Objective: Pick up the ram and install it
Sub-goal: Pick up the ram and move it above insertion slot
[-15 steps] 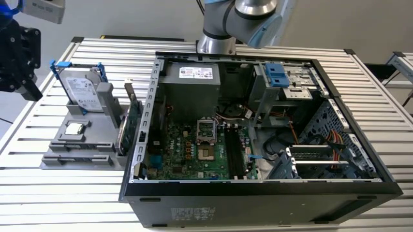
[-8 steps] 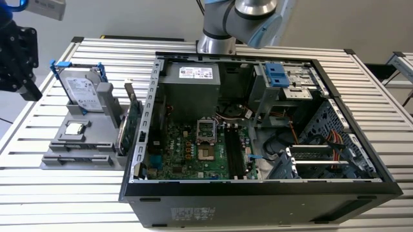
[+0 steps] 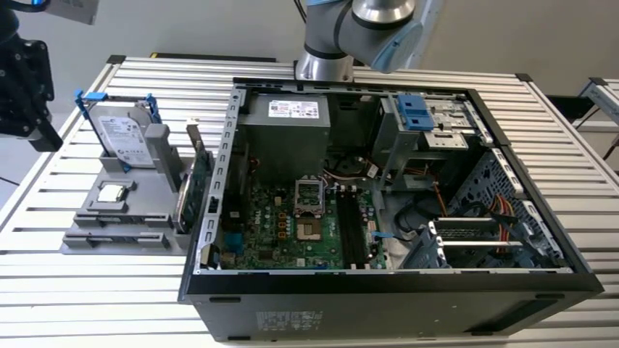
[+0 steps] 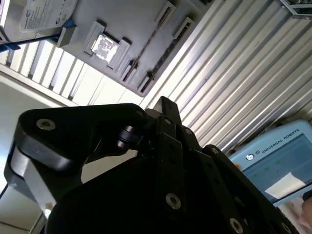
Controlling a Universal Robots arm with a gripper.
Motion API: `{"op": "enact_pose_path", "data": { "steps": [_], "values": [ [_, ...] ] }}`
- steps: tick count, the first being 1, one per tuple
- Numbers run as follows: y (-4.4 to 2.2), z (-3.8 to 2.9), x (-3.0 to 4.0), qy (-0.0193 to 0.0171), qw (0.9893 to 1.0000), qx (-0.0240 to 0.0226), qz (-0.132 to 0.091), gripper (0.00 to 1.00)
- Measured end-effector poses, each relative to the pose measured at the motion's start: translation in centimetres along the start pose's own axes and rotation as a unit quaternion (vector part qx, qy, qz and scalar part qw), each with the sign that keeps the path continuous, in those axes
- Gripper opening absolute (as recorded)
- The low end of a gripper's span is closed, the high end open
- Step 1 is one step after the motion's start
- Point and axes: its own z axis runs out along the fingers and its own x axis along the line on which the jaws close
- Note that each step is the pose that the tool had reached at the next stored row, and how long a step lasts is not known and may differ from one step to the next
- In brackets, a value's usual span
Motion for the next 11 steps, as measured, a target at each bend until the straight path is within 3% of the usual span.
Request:
{"op": "enact_pose_path", "data": {
  "steps": [5, 11],
  "values": [
    [0.00, 0.00, 0.00, 0.0004, 0.9996, -0.0005, -0.028, 0.00],
    [0.01, 0.00, -0.01, 0.0006, 0.9994, -0.0006, -0.034, 0.00]
  ]
}}
